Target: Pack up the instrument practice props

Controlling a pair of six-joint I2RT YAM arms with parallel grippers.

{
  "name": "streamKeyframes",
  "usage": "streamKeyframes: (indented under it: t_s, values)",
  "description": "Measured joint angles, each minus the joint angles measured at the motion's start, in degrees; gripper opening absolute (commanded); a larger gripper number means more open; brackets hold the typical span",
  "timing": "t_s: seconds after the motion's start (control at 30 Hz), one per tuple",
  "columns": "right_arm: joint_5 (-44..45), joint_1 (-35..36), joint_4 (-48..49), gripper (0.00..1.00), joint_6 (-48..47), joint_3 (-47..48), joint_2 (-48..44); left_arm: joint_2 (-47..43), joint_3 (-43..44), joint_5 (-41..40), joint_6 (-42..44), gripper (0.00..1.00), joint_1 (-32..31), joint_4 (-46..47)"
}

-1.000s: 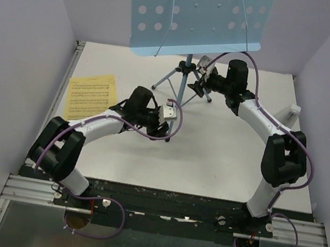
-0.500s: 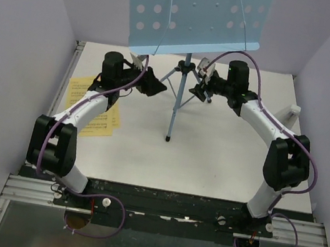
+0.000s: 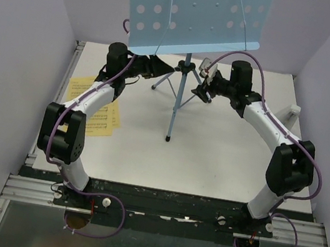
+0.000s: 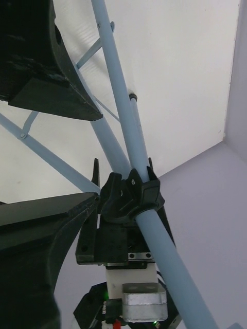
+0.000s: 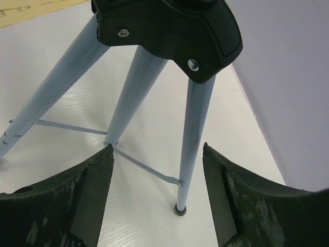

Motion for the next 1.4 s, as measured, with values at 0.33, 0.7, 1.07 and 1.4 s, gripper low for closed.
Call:
streamKeyframes:
  t_s: [0.33,0.7,1.07,1.4]
  values:
    - [0.2,0.0,-1.0,0.78,-0.6,-0.4,-0.8,3.0,4.2,-6.8,-4.1,0.67,-0.5,-3.7]
    - [0.6,0.0,-1.2,0.78,-0.8,-0.9,-0.8,4.1,5.1,-8.7,-3.3,0.66,-2.4,-4.7]
    - [0.9,0.0,-1.2,0.79,-0.8,-2.0,-0.8,4.4,4.5,-8.9,-1.0,0.66,-4.0,-5.1]
    - [0.9,0.0,-1.1,0.82,1.0,-2.3,-1.6,-2.1,-5.3,-7.8,7.0,0.68,-2.9,-10.0]
